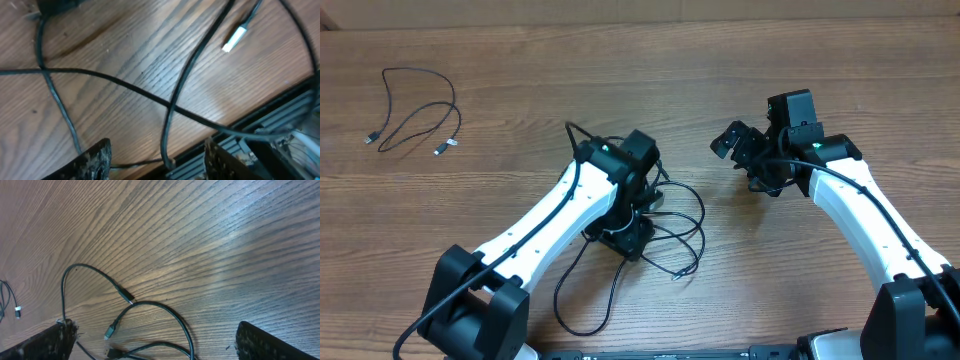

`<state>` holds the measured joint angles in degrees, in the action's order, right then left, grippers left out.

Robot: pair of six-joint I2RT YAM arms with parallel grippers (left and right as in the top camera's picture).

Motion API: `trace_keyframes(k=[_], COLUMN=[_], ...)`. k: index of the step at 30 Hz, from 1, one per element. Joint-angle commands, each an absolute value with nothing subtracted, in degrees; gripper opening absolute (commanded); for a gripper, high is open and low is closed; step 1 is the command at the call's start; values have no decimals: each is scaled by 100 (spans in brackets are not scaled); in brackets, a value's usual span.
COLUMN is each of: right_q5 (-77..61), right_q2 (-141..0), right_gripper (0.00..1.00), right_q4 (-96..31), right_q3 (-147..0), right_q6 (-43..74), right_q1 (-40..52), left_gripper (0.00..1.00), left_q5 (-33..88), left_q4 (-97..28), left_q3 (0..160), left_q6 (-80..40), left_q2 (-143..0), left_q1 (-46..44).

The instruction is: Untangle cables

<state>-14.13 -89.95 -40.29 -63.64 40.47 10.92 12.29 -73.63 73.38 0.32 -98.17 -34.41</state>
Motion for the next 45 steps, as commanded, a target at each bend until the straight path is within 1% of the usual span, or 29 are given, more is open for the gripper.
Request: trace_keyframes(k=[1, 3, 8, 9, 10, 12, 13, 15, 19, 23, 30, 37, 42, 45], right_q5=[-1354, -1354, -1354, -1354, -1354, -1354, -1354, -1354, -1354, -1354, -1354, -1354, -1354, -1354], right_q2=[-8879, -8879, -8879, -8879, -8879, -8879, -8879, -8879, -8879, -8879, -8879, -8879, -8879, -8879], right_gripper=[100, 100, 100, 100, 100, 100, 100, 100, 100, 100, 100, 100, 100, 100], right_q4=[-4014, -4014, -4014, -4014, -4014, -4012, -4014, -4014, -4014, -4014, -4012, -4014, -4014, -4014], right_q3=[-6370, -6370, -6370, -6370, -6370, -6370, -6370, -6370, -6370, -6370, -6370, -6370, -6370, -6370], right_q6=[4047, 4045, 4047, 4045, 4045, 4045, 4045, 4047, 4047, 4045, 4045, 4045, 4045, 4045], right_q1=[1090, 1090, 1090, 1090, 1090, 1090, 1090, 1090, 1090, 1090, 1090, 1090, 1090, 1090], left_gripper=[65, 66, 53, 47, 43, 31, 27, 26, 31, 20, 11, 5, 4, 4], left_q5=[1345, 1356, 1356, 1354, 1352, 1352, 1352, 1352, 1332, 1334, 1337, 1332, 1337, 1356], left_q4=[-7074, -6814, -6281, -6233, -6171, -6034, -5942, -5782, -5559, -5518, -5330, -4160, -3098, -2764], left_q3=[6930, 6729, 6377, 6353, 6335, 6335, 6335, 6335, 6335, 6335, 6335, 6335, 6337, 6359], left_q6=[-178, -250, -537, -537, -537, -534, -537, -537, -537, -537, -681, -801, -801, -969], left_q2=[-9898, -9900, -9900, -9900, -9900, -9900, -9900, -9900, -9900, -9900, -9900, -9898, -9898, -9889], left_q1=[-3452, -3452, -3452, -3452, -3452, -3452, -3452, -3452, -3452, -3452, -3452, -3452, -3452, -3452])
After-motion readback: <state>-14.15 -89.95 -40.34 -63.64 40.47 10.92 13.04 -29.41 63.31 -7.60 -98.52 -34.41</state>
